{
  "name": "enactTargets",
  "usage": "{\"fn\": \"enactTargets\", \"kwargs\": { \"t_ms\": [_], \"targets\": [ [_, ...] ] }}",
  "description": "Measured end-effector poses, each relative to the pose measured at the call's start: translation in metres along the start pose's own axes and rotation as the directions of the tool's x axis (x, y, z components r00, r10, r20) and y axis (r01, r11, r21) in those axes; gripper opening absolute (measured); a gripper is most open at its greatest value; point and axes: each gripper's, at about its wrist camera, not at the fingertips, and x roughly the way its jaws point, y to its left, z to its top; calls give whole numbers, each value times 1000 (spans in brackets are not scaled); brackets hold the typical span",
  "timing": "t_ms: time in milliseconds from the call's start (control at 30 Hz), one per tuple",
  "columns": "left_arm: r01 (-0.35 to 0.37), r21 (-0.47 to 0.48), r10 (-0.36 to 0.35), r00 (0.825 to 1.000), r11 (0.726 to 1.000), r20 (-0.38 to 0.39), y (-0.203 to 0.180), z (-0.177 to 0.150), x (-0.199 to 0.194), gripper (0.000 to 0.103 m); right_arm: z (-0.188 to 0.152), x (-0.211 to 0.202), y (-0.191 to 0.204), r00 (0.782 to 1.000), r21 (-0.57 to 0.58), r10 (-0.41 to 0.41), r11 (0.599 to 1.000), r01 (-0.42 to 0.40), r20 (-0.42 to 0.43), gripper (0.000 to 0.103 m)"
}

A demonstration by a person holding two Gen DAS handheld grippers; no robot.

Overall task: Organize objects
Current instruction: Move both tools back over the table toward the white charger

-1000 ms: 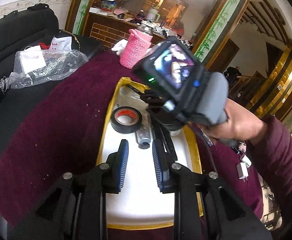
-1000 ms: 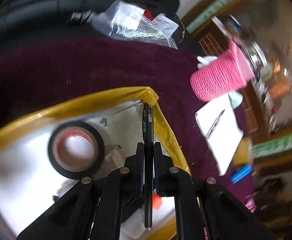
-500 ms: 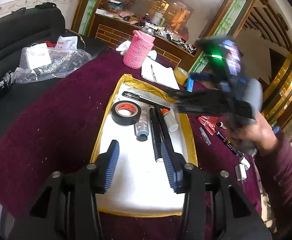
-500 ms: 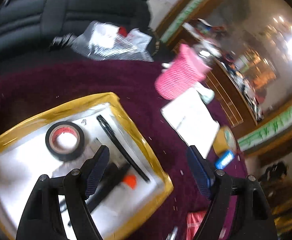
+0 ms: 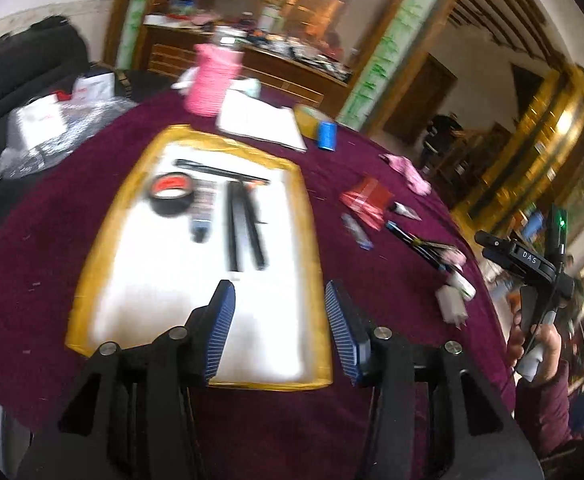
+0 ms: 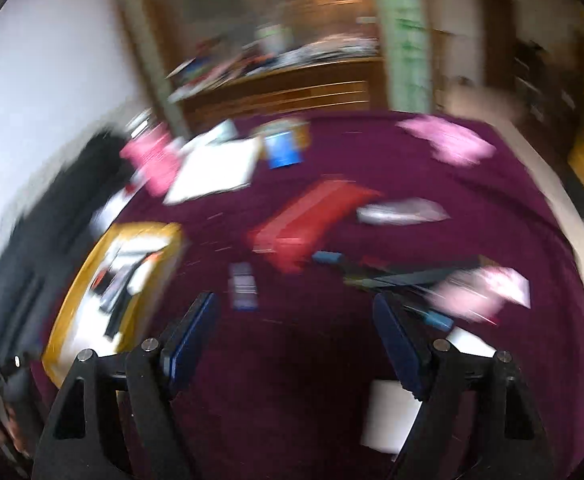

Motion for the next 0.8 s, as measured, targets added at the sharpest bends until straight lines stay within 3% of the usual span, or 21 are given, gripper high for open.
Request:
{"fn": "enactTargets", "kwargs": {
  "t_ms": [100, 233, 300, 400, 467, 600, 667, 733, 800],
  "targets": [
    [60, 29, -60, 998, 998, -27, -33, -3, 11, 52, -9, -19, -62, 1000, 112, -24, 993, 23, 4, 83],
    [87, 109, -77, 993, 990, -89, -80, -16, 33, 52, -28, -22, -102, 998, 147, -39, 988, 46, -44, 83],
    [105, 138, -87, 987, 985, -132, -98, -24, 44, 52, -34, -15, -110, 997, 159, -9, 987, 21, -76, 83],
    [122, 166, -92, 980, 979, -174, -118, -33, 55, 52, -39, 1, -112, 988, 202, 101, 976, -76, -117, 83],
    [121, 172, -89, 979, 978, -183, -125, -36, 57, 52, -39, 19, -108, 970, 225, 183, 964, -144, -163, 83],
    [96, 161, -65, 981, 982, -185, -127, -37, 59, 52, -43, 52, -94, 944, 268, 246, 946, -184, -221, 83],
    [90, 149, -60, 979, 985, -194, -126, -37, 63, 52, -43, 60, -77, 941, 273, 269, 939, -208, -208, 88],
    [82, 137, -52, 977, 987, -209, -124, -38, 66, 52, -44, 69, -61, 923, 279, 315, 927, -251, -219, 91],
    [78, 134, -48, 975, 988, -217, -124, -40, 69, 52, -47, 82, -47, 859, 313, 444, 879, -361, -255, 91]
  ]
}}
